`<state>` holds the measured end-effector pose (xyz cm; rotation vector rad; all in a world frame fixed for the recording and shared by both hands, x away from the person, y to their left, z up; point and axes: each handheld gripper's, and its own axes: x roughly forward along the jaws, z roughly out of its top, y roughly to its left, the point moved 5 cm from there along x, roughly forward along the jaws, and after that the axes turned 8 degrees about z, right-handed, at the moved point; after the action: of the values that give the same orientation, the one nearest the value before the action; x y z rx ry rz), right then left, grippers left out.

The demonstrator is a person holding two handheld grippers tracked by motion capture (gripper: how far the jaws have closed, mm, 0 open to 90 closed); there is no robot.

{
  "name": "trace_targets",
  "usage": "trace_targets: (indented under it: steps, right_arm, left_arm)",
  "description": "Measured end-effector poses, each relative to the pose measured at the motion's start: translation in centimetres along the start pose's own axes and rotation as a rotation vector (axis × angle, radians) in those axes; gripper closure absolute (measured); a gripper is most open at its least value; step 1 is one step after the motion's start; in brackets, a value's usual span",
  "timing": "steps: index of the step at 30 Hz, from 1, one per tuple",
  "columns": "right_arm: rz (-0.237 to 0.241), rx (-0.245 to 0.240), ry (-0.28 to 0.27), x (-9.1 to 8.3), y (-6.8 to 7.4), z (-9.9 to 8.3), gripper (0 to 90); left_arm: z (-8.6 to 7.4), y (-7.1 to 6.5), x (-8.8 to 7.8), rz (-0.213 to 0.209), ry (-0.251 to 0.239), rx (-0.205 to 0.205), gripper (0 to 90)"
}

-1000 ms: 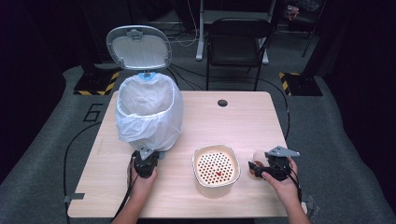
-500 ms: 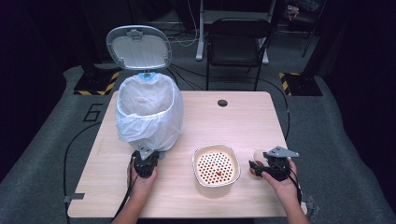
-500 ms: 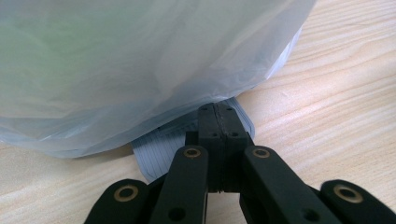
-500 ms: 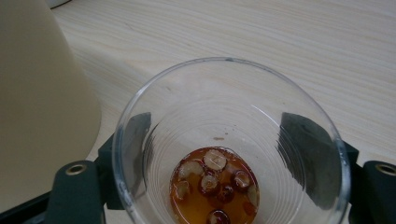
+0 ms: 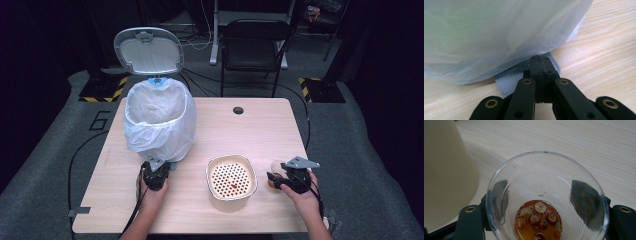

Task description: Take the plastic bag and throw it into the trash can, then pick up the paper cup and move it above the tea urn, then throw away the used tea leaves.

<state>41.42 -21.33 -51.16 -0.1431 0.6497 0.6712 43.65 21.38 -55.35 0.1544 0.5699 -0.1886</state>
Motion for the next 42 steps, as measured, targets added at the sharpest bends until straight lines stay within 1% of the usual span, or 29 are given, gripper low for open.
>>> trace_targets:
  steps: [2, 4, 5, 6, 8, 9, 11, 13, 20, 23, 24, 26, 28, 30, 32, 34, 35, 38, 39, 42]
  right_arm:
    - [-0.015, -0.002, -0.003, 0.0, 0.0, 0.2, 30.8]
    - [-0.016, -0.001, -0.009, -0.2, -0.1, 0.4, 31.0]
    - [-0.012, 0.011, -0.018, -0.2, -0.1, 0.6, 31.2]
    - [-0.006, 0.006, -0.02, -0.3, -0.3, 0.6, 31.2]
    - [-0.013, 0.031, -0.027, -0.4, -0.4, 0.8, 31.3]
    - [-0.01, 0.02, -0.024, -0.5, -0.6, 0.8, 31.3]
    - [-0.004, 0.031, -0.035, -0.6, -0.6, 1.0, 31.4]
    - [-0.008, 0.032, -0.032, -0.6, -0.7, 1.1, 31.5]
    - [-0.005, 0.021, -0.027, -0.7, -0.8, 1.6, 31.7]
    - [-0.003, 0.009, -0.027, -0.6, -0.8, 2.0, 31.8]
    - [-0.001, -0.003, -0.022, -0.6, -0.8, 2.3, 31.8]
    - [0.0, -0.009, -0.019, -0.5, -0.9, 2.9, 31.8]
    - [-0.011, -0.029, -0.022, -0.5, -1.0, 3.5, 31.7]
    - [-0.011, -0.042, -0.018, -0.4, -1.2, 4.1, 31.5]
    - [-0.009, -0.05, -0.021, -0.3, -1.4, 4.7, 31.5]
    - [0.0, -0.058, -0.022, -0.1, -1.5, 5.3, 31.4]
    - [0.0, -0.058, -0.022, -0.1, -1.5, 5.3, 31.4]
    - [0.002, -0.059, -0.023, 0.2, -1.7, 6.2, 31.3]
    - [0.005, -0.058, -0.024, 0.2, -1.7, 6.3, 31.4]
    - [0.014, -0.077, -0.023, 0.4, -1.9, 7.1, 31.7]
  left_arm:
    - [0.0, 0.1, 0.0, 0.001, 0.004, 0.007, 89.8]
    - [0.0, 0.0, 0.0, 0.002, 0.003, 0.007, 89.7]
    - [0.0, 0.0, 0.0, 0.004, 0.001, 0.007, 89.7]
    - [0.0, 0.0, 0.0, 0.004, 0.001, 0.001, 89.7]
    - [0.0, 0.0, 0.0, 0.005, 0.001, 0.002, 89.7]
    - [0.0, 0.0, 0.0, 0.005, 0.0, 0.002, 89.7]
    - [0.0, 0.0, 0.0, 0.005, -0.001, 0.001, 89.7]
    - [0.0, 0.0, 0.0, 0.005, 0.001, 0.002, 89.7]
    - [0.0, -0.1, 0.0, 0.013, -0.005, 0.009, 89.7]
    - [0.0, 0.0, 0.0, 0.011, -0.003, 0.01, 89.7]
    - [0.0, 0.0, 0.0, 0.008, 0.003, 0.012, 89.7]
    - [0.0, 0.0, 0.0, 0.007, -0.002, 0.007, 89.7]
    - [0.0, 0.0, 0.0, 0.005, 0.006, 0.013, 89.7]
    - [0.0, 0.0, 0.0, 0.006, 0.003, 0.009, 89.6]
    - [0.0, 0.0, 0.0, 0.006, 0.004, 0.012, 89.6]
    - [0.0, 0.0, 0.0, 0.005, 0.003, 0.005, 89.7]
    - [0.0, 0.0, 0.0, 0.005, 0.003, 0.005, 89.7]
    - [0.0, 0.0, 0.0, 0.003, 0.001, 0.001, 89.7]
    - [0.0, 0.1, -0.1, -0.001, 0.009, 0.006, 89.7]
    - [0.0, 0.1, -0.1, -0.002, 0.01, 0.008, 89.7]
